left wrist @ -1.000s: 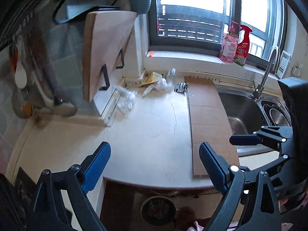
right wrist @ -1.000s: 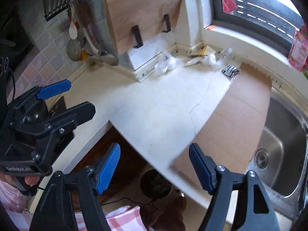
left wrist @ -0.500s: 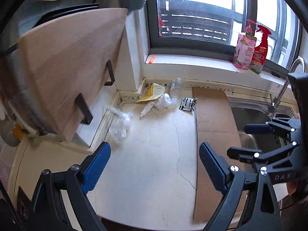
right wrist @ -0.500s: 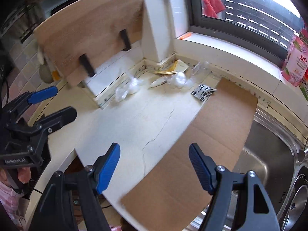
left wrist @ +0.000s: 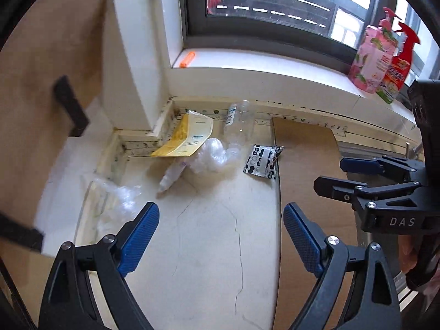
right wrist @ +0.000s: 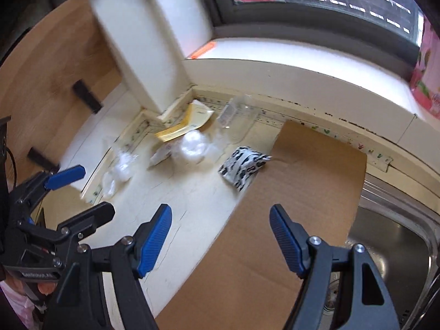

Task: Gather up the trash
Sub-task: 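Grasp the black-white wrapper with the right tool while the left tool grasps the clear plastic bag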

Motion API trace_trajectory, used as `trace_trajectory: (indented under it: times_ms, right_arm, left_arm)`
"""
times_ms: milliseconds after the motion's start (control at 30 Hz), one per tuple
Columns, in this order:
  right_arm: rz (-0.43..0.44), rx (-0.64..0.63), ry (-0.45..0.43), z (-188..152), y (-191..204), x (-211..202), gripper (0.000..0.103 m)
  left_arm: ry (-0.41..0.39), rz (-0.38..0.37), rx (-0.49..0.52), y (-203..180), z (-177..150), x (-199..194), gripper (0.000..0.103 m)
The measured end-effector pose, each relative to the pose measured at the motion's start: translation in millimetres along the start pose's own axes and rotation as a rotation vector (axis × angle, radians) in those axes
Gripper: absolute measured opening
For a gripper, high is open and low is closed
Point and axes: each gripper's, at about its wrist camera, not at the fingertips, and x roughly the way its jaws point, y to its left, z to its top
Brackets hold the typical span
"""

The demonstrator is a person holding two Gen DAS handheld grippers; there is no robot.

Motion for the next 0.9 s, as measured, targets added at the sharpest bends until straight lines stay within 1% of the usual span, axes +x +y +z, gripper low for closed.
trace_trajectory:
  times_ms: [100,200,267,433,533,600,667,700,767,833,867,900]
  right_arm:
    - [0.03,0.08,0.021,15.3,-20.7,25.8,0.072]
    - [0.064,0.172,0.045,27.0,-39.3,52.5,0.069]
    - [0.068,0.211,0.061,31.3,-46.9,67.0,0.066]
    - [0.079,0.252,0.098,37.6,-49.2,96.3,0.065]
    - [0.081,0.244,0.107,41.6,-42.6,109.1,0.064]
    - [0.069,0.23,0.109,44.7,-36.3,116.6,0.057]
    - [0.066,0.224,0.107,47.3,-34.4,123.6,0.05]
    - [0.066,0.218,0.11,47.9,-33.0,127.3,0.049]
    - [0.072,0.201,0.124,47.3,-30.3,133.9,0.038]
    - [0.072,0.174,0.119,45.6,-26.4,135.5,0.037]
    - [0.074,0.166,0.119,44.5,-25.2,135.6,0.033]
    - [0.08,0.165,0.121,43.2,-24.9,135.5,0.032]
  left_arm:
    - [0.04,-0.028,-0.052,2.9,17.0,36.3,0.082]
    - [0.078,-0.04,-0.11,8.4,30.8,70.2,0.076]
    - [0.094,-0.052,-0.155,13.9,37.0,88.3,0.073]
    - [0.11,-0.062,-0.236,22.6,47.8,119.6,0.072]
    - [0.12,-0.066,-0.267,25.6,53.2,133.7,0.071]
    - [0.126,-0.063,-0.293,29.3,55.8,142.8,0.064]
    - [0.139,-0.071,-0.326,34.6,55.9,150.6,0.061]
    - [0.143,-0.072,-0.341,36.6,55.9,154.2,0.061]
    - [0.152,-0.072,-0.366,40.1,55.2,161.4,0.061]
    - [0.158,-0.069,-0.37,43.2,55.2,166.0,0.061]
    - [0.158,-0.064,-0.369,43.1,55.4,168.7,0.061]
    - [0.16,-0.061,-0.369,43.9,55.6,170.9,0.061]
